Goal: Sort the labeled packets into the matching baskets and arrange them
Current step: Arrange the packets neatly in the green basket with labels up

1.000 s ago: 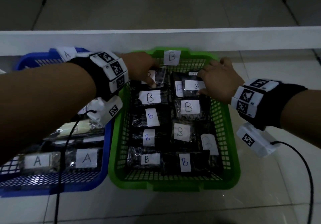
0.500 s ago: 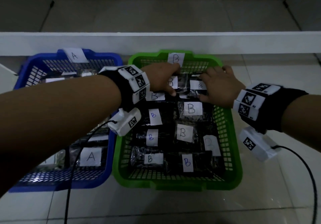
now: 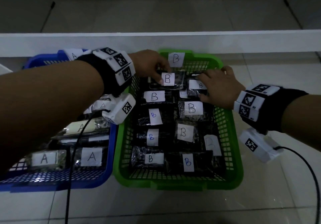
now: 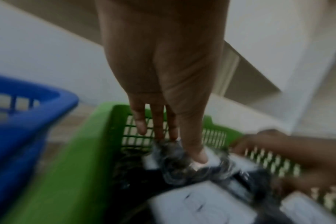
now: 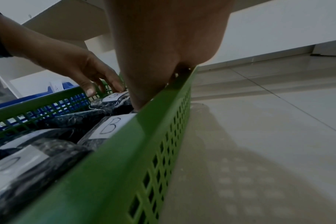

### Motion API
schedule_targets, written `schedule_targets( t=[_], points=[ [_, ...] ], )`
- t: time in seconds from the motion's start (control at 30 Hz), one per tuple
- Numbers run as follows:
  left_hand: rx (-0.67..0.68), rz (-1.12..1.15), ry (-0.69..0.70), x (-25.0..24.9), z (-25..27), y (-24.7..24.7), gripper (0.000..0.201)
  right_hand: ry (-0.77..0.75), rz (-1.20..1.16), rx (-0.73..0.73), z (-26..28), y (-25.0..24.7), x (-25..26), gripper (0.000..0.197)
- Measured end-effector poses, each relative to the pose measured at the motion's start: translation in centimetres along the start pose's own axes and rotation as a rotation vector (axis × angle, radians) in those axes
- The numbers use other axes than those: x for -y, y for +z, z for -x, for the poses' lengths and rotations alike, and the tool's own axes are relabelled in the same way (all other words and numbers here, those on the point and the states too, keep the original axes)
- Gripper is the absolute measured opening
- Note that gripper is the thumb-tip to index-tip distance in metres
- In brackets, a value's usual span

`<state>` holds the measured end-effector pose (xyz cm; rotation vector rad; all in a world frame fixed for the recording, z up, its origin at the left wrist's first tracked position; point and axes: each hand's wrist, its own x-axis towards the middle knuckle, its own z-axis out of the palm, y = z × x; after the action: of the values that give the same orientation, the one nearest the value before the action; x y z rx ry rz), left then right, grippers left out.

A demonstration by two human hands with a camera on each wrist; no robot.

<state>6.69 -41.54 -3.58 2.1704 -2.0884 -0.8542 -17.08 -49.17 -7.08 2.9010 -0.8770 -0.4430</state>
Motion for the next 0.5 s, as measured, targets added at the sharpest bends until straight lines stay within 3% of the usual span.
schedule_targets(
  t=[0.07, 0.27, 0.5],
  points=[
    [0.072, -0.069, 0.015, 0.1, 0.4, 0.2, 0.052, -0.003, -0.016, -0.009, 0.1, 0.1, 0.1, 0.062],
    [-0.114, -0.224, 0.035, 0.5, 0.3, 2.0, 0.052, 0.002, -0.062, -0.008, -0.2, 0.0, -0.1, 0.058],
    [-0.165, -0.221, 0.049, 1.4, 0.8, 0.5, 0.053, 0.007, -0.067, -0.023, -0.2, 0.1, 0.0, 0.058]
  ],
)
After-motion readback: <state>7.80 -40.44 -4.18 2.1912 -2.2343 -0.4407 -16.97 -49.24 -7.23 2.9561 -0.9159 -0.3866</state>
